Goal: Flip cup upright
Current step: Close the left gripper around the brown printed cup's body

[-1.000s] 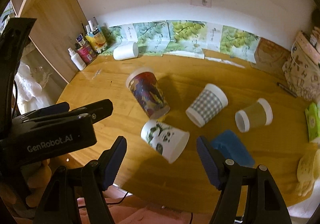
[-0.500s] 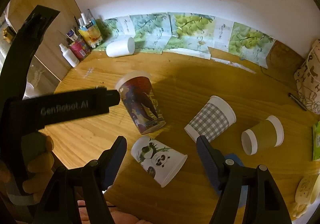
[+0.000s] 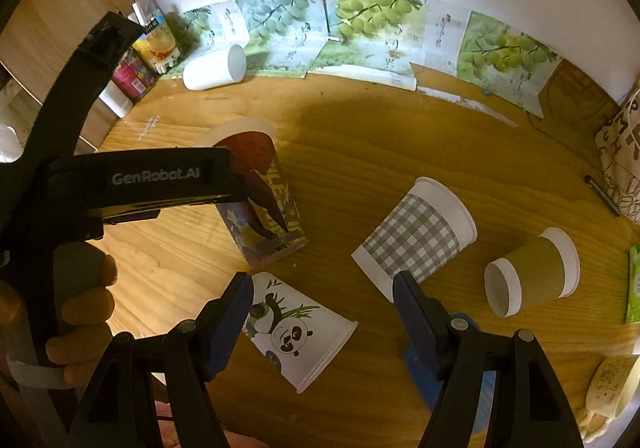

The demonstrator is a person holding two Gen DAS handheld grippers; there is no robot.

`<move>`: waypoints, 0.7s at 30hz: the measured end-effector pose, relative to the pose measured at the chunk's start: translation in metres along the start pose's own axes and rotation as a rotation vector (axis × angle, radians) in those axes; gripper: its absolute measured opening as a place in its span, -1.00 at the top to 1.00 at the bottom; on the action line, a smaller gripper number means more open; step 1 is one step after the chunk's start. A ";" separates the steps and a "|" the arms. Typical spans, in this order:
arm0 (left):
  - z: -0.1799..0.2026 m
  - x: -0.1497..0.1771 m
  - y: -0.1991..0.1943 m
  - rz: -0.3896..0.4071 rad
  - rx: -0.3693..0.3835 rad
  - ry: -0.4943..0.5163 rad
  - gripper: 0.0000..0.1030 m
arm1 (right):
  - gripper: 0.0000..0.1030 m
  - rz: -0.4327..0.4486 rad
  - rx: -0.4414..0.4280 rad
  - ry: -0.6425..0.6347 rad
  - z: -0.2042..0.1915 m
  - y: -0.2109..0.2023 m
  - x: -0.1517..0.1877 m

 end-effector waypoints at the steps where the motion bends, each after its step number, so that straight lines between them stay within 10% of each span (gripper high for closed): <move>1: -0.001 -0.001 0.003 -0.008 -0.002 0.002 -0.98 | -0.42 -0.003 -0.001 0.002 0.000 0.001 0.000; 21: 0.008 -0.017 0.039 -0.105 0.101 0.010 -0.56 | -0.42 -0.030 0.016 0.055 0.012 0.014 -0.011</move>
Point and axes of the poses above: each gripper's, at about its wrist camera, not at the fingertips, and y roughly the way its jaws point, z to its right, x to its underside, the point moved 1 cm from there along y, roughly the way its jaws point, and after that the axes turned 9 degrees about y, right-handed, at the moved point
